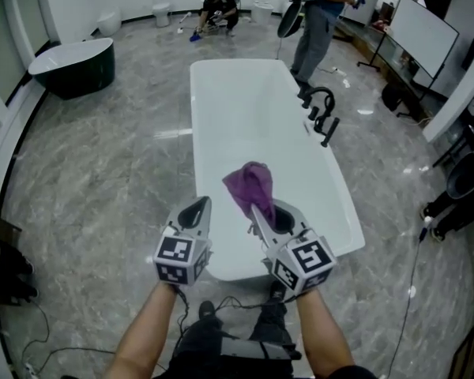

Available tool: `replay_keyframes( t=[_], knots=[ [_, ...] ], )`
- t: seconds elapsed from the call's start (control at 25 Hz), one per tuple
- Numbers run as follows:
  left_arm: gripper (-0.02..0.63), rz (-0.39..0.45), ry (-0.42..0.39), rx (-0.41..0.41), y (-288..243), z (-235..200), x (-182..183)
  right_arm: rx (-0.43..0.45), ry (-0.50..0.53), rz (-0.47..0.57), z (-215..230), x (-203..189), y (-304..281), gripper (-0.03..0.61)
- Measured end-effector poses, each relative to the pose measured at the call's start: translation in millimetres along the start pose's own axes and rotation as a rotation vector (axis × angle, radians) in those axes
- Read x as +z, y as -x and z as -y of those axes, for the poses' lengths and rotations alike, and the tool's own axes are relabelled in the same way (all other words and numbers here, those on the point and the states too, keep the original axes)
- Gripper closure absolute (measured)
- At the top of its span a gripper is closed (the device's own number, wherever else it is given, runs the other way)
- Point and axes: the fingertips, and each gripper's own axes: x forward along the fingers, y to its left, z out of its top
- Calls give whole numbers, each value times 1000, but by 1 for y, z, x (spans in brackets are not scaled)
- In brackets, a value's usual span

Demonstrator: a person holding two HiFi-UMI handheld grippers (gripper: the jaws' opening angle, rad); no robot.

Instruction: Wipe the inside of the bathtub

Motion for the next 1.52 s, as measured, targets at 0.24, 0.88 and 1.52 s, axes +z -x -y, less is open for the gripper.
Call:
replay_keyframes(
  t=[0.24,0.88,1.52],
  knots=[
    [607,-74,33,226,-48,-2,-39,169,-1,-63,61,-34,-29,509],
    [607,-217,57,480,-85,-31,-203,332,-56,-372,113,-270,-92,509],
    [607,-295,25,443,-154,-140,-323,442,-214,-475,89,-473,-194,509]
  ],
)
